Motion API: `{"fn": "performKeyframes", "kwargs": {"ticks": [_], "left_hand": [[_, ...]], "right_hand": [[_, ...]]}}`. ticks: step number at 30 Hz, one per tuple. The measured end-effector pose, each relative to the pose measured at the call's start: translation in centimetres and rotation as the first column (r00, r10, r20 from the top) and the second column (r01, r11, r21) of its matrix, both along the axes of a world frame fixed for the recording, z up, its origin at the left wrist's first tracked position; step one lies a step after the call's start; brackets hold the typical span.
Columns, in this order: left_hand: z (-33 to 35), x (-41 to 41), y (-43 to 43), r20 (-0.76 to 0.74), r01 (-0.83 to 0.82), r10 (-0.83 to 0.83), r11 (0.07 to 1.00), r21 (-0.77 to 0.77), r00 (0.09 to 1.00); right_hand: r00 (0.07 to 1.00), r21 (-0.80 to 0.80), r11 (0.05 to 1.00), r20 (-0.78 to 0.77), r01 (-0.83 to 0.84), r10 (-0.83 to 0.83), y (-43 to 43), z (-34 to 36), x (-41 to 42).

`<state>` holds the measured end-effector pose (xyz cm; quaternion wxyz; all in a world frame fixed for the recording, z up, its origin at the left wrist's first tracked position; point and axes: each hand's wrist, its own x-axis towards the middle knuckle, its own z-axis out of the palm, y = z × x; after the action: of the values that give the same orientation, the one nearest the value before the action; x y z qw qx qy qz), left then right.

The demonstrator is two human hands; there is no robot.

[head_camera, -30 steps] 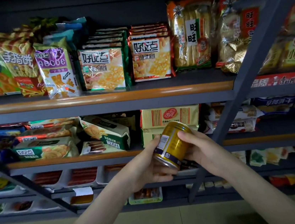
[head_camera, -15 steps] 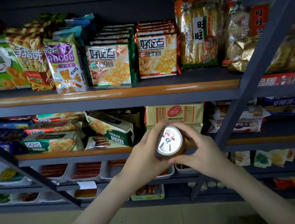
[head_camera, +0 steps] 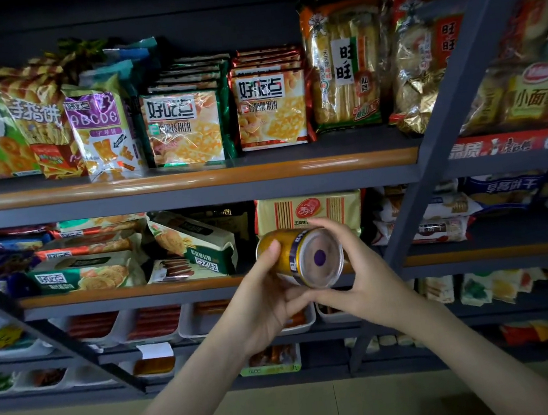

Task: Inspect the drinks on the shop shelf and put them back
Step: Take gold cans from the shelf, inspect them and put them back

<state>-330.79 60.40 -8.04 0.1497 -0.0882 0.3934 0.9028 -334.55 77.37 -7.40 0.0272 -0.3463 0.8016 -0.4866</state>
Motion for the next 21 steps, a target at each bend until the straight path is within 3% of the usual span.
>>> {"fn": "performKeyframes", "kwargs": {"ticks": [5,8,10,12,13,15,18,19,21], "left_hand": [[1.1,-0.9,0.5,0.083,-0.036,0.039,0.999,-0.036,0.996],[2.8,-2.1,0.6,-0.023,-0.082,0.079,0.935,-0.345,0.997],[4.9,-3.1,0.9,-0.143,-0.158,0.083,0.735,-0.659,0.986],[7.8,-3.8,1.6,-0.277,-0.265,0.031,0.41,-0.873,0.96],[9.4,-4.1,2.0,-0.341,-0.328,-0.011,0.252,-0.911,0.94],[12.7,-4.7,2.8,-0.459,-0.456,-0.089,0.047,-0.889,0.884],[17.4,-5.7,3.3,-0.609,-0.631,-0.171,-0.129,-0.765,0.774],[18.7,-6.0,3.1,-0.658,-0.685,-0.197,-0.145,-0.714,0.727],[20.8,-6.7,2.3,-0.75,-0.782,-0.25,-0.05,-0.621,0.612]], "right_hand": [[0.998,0.041,0.998,-0.012,0.054,-0.054,0.5,0.1,-0.7],[0.998,0.15,0.986,-0.027,0.067,-0.064,1.4,0.9,-1.4],[0.994,0.177,0.98,-0.084,0.09,-0.076,1.7,2.4,-1.9],[0.982,0.179,0.977,-0.17,0.114,-0.084,1.5,4.8,-2.7],[0.971,0.186,0.973,-0.218,0.138,-0.096,1.3,6.2,-3.1],[0.935,0.163,0.967,-0.327,0.195,-0.134,0.9,9.2,-4.2],[0.877,0.058,0.978,-0.456,0.201,-0.153,0.9,13.9,-5.9],[0.858,0.013,0.982,-0.49,0.188,-0.158,0.9,15.5,-6.6],[0.84,-0.104,0.983,-0.51,0.151,-0.183,1.0,18.9,-7.9]]}}
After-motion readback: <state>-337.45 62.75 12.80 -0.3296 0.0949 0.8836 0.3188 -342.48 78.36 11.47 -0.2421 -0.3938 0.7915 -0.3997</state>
